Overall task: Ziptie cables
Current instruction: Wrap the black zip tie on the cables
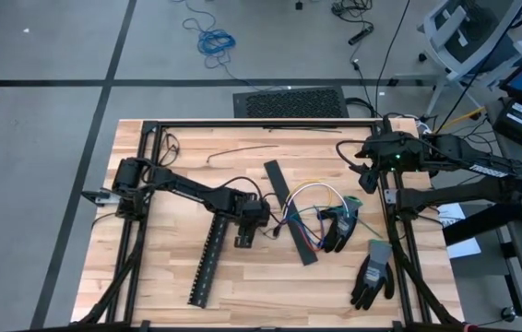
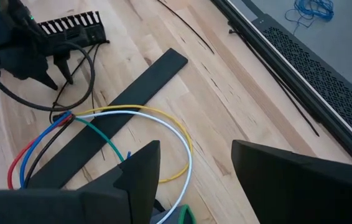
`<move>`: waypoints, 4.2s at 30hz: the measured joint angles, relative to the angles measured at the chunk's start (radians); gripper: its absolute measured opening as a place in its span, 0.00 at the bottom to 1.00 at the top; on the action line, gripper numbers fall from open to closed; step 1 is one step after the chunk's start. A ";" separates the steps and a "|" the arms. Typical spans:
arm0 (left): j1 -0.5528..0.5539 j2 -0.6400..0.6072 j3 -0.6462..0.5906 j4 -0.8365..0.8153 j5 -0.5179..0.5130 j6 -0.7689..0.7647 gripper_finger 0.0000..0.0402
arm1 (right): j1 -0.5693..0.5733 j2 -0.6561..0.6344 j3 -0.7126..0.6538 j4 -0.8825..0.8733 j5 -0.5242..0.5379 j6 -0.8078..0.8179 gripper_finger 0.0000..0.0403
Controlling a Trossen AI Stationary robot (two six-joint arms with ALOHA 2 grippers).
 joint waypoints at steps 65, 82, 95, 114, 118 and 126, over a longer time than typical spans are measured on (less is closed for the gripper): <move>0.013 0.005 0.104 -0.146 0.264 -0.174 0.00 | 0.000 0.000 0.000 0.060 -0.001 -0.006 0.48; 0.047 0.004 0.249 -0.209 0.328 -0.265 0.00 | 0.000 0.000 0.000 0.060 -0.001 -0.013 0.48; 0.146 0.003 0.414 -0.289 0.350 -0.272 0.00 | 0.000 0.000 0.000 0.060 -0.008 -0.013 0.48; 0.058 -0.025 0.358 -0.446 0.207 -0.015 0.00 | 0.000 0.000 0.000 0.059 -0.008 -0.012 0.48; -0.021 -0.025 0.217 -0.371 0.204 -0.053 0.00 | 0.000 0.000 0.000 0.059 -0.008 -0.012 0.48; -0.044 -0.034 0.070 -0.107 0.333 -0.359 0.12 | 0.000 0.000 0.000 0.058 -0.007 -0.031 0.48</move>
